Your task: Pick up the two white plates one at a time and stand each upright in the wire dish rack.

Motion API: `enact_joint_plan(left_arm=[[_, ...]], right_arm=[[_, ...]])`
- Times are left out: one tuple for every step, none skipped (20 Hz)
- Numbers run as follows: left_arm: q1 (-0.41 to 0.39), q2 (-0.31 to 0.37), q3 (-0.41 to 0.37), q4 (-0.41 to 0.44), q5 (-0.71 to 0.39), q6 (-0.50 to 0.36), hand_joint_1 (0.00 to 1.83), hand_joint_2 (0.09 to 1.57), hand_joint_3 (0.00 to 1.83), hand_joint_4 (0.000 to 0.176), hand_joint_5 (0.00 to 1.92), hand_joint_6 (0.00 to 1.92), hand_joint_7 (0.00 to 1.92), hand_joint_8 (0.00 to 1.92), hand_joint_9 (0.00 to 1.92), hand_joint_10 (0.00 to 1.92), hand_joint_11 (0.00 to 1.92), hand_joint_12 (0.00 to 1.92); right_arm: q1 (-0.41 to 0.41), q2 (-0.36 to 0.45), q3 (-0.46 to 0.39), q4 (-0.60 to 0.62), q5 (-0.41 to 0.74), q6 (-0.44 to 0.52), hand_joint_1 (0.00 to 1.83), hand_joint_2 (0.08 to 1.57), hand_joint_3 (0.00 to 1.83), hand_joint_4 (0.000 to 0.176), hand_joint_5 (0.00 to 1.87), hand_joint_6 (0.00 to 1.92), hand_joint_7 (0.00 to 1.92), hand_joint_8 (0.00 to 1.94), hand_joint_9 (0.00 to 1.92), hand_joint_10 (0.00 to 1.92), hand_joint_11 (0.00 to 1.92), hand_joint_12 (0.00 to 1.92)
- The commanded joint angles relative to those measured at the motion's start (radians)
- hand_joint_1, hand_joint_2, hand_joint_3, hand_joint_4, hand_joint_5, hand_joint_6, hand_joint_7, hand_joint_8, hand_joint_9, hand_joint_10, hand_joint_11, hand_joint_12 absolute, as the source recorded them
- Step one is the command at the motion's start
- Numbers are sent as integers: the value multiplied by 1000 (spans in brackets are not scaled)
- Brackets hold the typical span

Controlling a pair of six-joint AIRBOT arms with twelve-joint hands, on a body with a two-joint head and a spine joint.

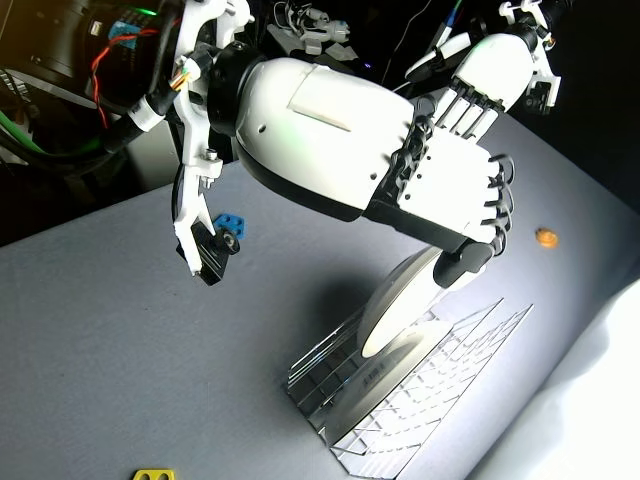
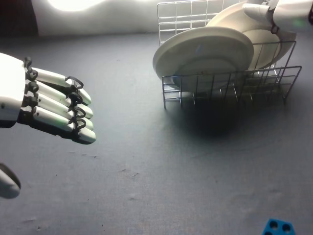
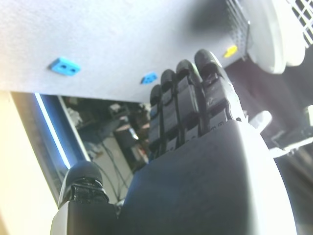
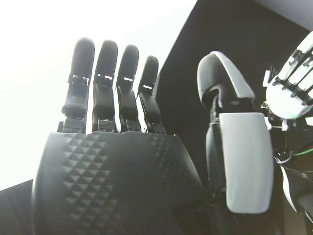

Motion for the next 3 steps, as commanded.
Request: enact_joint_plan(left_arm=[[-12,3,-1,-72,-26,-3,0,1151,2,0,453,7,606,13,585,26,202,662],[-13,2,-1,-71,-26,-3,15,1183,1,0,627,21,758,26,725,54,319,753],[-14,1,-1,-67,-26,-3,35,1210,1,0,735,25,894,54,836,112,328,1012]], right_arm=[[11,6,3,-42,91,3,730,1257,56,0,77,1485,103,1607,72,1738,76,1917],[10,6,5,-52,91,3,805,1243,37,0,53,1691,107,1825,115,1884,199,1920],[10,6,8,-62,91,4,812,1262,37,0,10,1860,140,1918,185,1914,274,1921]])
